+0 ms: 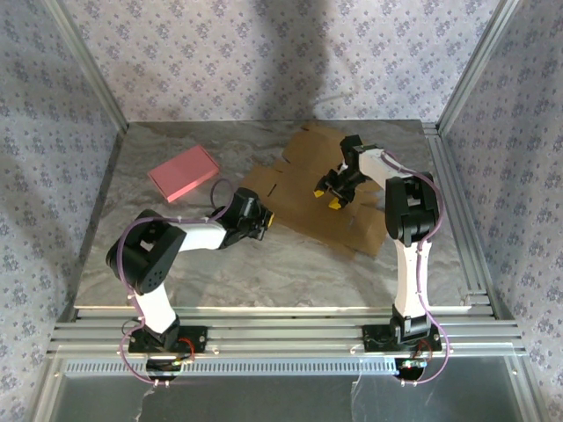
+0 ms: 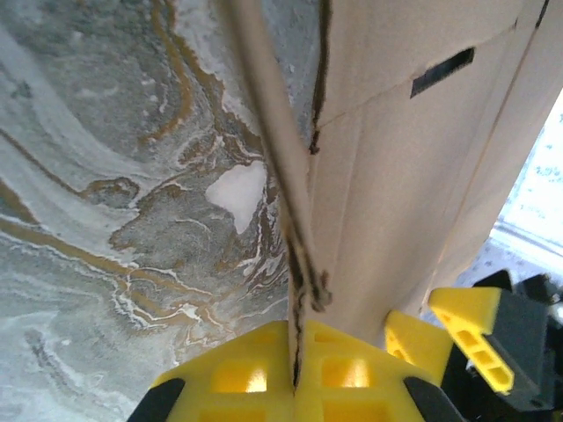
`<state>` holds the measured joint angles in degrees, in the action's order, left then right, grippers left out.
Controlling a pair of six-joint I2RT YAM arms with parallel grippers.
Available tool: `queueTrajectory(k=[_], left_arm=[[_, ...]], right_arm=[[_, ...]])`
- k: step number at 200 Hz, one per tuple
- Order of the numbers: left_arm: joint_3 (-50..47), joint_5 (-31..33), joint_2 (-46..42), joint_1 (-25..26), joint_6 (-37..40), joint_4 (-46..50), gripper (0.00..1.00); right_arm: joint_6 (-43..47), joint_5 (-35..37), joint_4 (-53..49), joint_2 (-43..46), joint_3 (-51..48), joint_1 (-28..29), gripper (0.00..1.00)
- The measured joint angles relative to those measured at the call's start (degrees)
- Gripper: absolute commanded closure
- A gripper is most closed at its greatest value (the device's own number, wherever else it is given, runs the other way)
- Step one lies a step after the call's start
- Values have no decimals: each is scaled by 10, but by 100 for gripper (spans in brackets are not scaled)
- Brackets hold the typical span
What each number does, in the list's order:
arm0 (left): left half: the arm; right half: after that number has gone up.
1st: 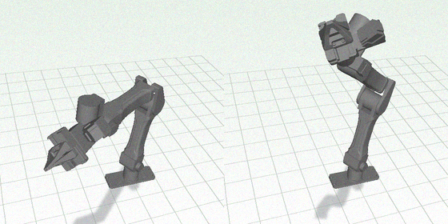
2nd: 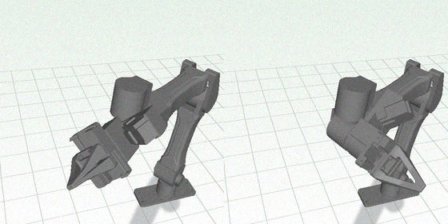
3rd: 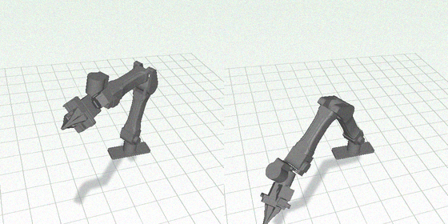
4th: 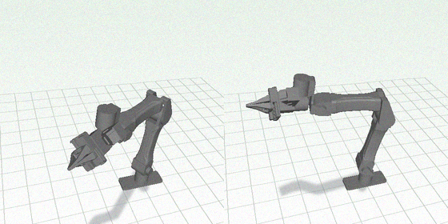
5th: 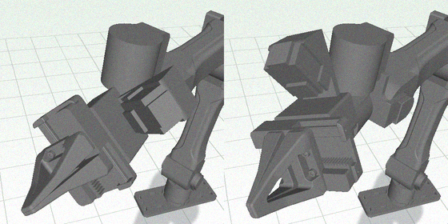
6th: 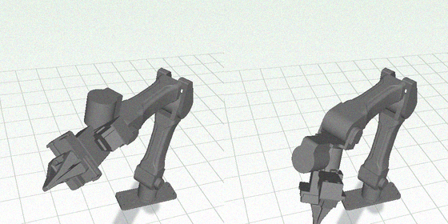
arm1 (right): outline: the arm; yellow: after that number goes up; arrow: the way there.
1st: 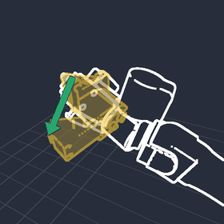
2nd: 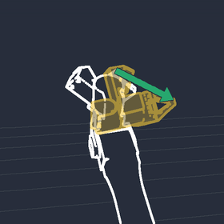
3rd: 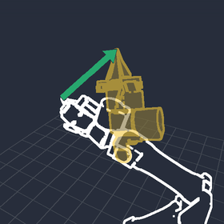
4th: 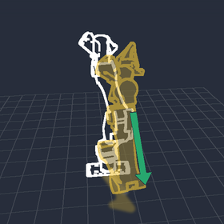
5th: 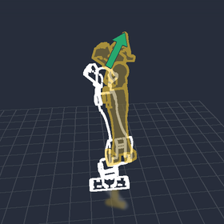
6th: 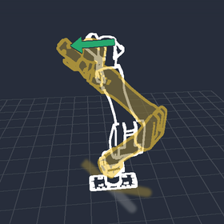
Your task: Fold the paper box
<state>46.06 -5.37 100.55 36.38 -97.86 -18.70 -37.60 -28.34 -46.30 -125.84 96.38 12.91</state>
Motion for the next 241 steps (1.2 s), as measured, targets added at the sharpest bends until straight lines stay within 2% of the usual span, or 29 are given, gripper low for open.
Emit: queueTrajectory(k=[28,57,87,103,122,143,173,210,241], left_arm=[[13,-2,-2,0,0,23,100],[70,-1,-29,0,15,78,100],[162,3,-68,0,36,140,100],[220,7,-80,0,51,181,100],[285,10,-83,-1,70,227,100],[342,14,-83,-3,93,273,100],[394,23,-83,-3,126,322,100],[412,23,-83,-2,149,349,100],[418,25,-83,1,160,370,100]], right_arm=[[24,7,0,7,7,4,40],[80,45,1,77,24,22,39],[172,101,44,243,19,49,38],[232,123,106,367,-37,67,36],[313,138,181,508,-120,90,28],[405,151,222,591,-177,111,23],[521,190,221,592,-179,147,24],[628,309,208,536,-179,228,22],[688,403,209,509,-179,280,24]])
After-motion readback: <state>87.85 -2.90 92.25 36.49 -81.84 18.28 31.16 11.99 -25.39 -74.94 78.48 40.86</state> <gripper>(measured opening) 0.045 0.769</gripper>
